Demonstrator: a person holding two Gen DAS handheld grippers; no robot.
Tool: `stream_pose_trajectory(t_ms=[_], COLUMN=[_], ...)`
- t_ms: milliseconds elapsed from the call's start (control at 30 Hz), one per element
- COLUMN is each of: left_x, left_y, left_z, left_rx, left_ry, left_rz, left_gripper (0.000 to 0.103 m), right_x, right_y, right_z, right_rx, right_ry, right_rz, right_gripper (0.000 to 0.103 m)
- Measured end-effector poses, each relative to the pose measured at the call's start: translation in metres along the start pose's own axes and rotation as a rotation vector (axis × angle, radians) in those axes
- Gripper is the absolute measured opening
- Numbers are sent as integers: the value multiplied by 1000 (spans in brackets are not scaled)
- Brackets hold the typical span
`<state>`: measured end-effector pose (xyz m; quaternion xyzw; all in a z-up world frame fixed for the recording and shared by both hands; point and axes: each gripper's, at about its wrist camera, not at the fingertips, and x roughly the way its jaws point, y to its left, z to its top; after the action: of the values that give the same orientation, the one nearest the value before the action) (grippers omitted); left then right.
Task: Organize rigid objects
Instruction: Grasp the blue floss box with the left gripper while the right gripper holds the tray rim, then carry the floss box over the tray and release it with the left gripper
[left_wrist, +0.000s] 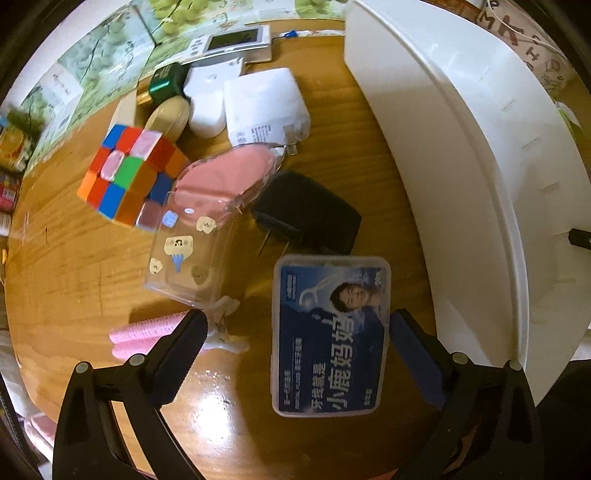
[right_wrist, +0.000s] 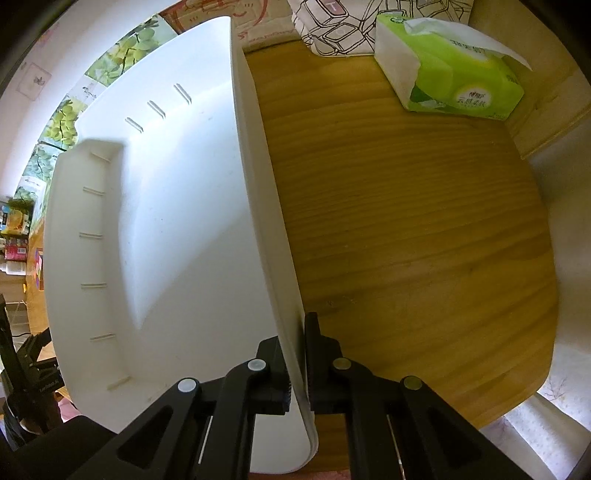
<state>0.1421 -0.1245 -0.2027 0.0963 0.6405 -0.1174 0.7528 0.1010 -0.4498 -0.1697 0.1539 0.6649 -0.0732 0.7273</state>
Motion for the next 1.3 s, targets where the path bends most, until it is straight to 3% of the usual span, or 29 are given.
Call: stream_pose_trajectory(t_ms=[100, 233, 333, 667, 867, 1300], left_x=[-5, -3, -2, 4, 2, -58], left_y=[-11, -19, -28, -17, -2, -12], left_z=[8, 12, 12, 11, -10, -4], left_rx=[33, 56, 53, 3, -19, -2], left_ry=[-13, -4, 29, 73, 76, -95], left_rz=[-8, -6, -34, -36, -35, -56], left_gripper=[82, 76, 66, 65, 65, 65], right_x=[1, 0, 0, 1, 1, 2], right_y=[-1, -2, -2, -2, 3, 21], right_z=[1, 1, 1, 2, 1, 2], right_rx=[0, 1, 1, -11, -24, -69], right_ry=[0, 0, 0, 2, 3, 2], right_rz=[1, 1, 3, -4, -11, -26], right_gripper=[6, 6, 6, 6, 6, 5])
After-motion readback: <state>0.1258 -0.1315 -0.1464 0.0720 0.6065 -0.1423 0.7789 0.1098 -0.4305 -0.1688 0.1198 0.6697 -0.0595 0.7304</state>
